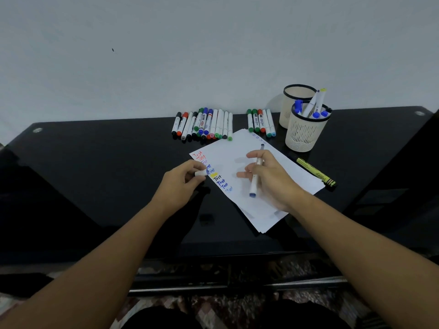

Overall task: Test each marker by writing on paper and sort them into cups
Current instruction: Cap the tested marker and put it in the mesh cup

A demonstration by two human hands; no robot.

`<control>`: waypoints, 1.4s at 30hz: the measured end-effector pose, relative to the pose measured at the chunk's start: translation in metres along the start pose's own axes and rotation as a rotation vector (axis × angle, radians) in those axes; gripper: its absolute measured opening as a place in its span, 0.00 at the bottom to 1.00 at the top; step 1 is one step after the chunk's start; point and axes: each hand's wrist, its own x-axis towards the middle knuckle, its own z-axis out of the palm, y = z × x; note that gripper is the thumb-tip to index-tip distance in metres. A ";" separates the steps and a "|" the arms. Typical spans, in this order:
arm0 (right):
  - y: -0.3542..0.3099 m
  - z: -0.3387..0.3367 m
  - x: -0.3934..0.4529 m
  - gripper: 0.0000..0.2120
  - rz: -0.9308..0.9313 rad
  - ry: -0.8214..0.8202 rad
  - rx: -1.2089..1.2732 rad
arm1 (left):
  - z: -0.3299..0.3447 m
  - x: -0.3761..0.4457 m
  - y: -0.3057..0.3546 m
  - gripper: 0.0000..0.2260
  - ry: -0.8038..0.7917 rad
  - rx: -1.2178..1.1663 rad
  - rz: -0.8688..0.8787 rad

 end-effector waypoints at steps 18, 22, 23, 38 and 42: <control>-0.011 0.008 0.002 0.05 0.014 -0.002 -0.220 | 0.000 0.007 0.009 0.09 -0.051 0.006 -0.048; -0.009 -0.001 -0.003 0.09 -0.108 -0.055 -0.778 | -0.003 0.008 0.015 0.09 -0.020 -0.021 -0.032; -0.008 -0.002 -0.004 0.09 -0.123 -0.068 -0.874 | -0.003 0.009 0.017 0.09 -0.019 -0.021 -0.029; -0.006 -0.013 -0.006 0.15 -0.356 -0.089 -1.166 | -0.006 0.011 0.036 0.09 -0.143 0.086 0.051; -0.005 -0.010 -0.007 0.15 -0.387 -0.128 -1.222 | -0.002 0.008 0.044 0.08 -0.221 0.100 0.079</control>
